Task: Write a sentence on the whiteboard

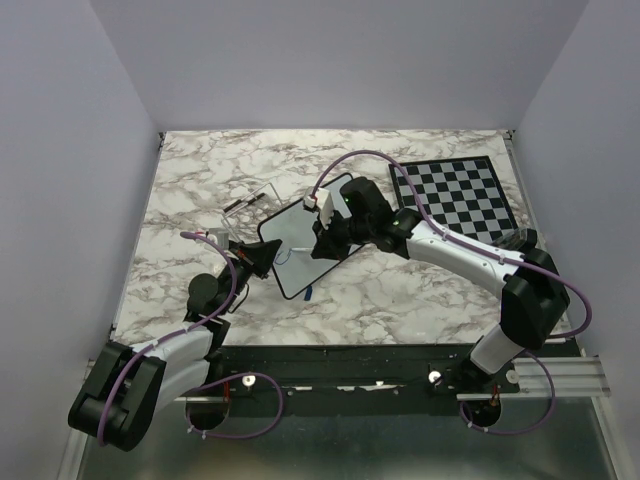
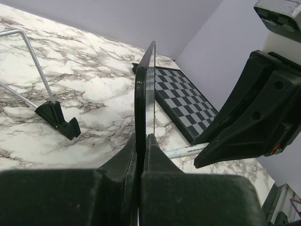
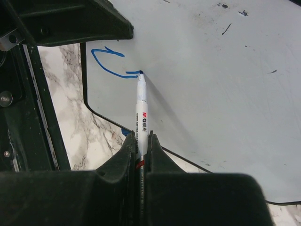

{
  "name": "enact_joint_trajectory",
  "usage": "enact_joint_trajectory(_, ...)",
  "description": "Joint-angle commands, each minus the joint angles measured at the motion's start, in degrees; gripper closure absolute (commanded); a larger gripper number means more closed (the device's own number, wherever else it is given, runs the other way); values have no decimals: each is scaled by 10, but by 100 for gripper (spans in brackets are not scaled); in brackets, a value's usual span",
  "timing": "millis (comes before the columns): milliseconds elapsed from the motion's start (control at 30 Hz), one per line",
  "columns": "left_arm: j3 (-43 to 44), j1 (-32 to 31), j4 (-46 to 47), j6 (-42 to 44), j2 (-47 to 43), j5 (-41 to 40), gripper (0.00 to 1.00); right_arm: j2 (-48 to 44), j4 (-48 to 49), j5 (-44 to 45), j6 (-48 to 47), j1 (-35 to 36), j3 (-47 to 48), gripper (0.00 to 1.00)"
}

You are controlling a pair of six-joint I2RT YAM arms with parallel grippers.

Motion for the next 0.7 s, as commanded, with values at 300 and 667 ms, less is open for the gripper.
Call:
enact_joint_trajectory(300, -11, -5, -4, 19, 2, 18, 100, -2, 20, 41, 3, -13, -15, 99)
enact_joint_trajectory(667, -9, -5, -2, 19, 6, 21, 100, 12, -2, 14, -4, -14, -23, 100)
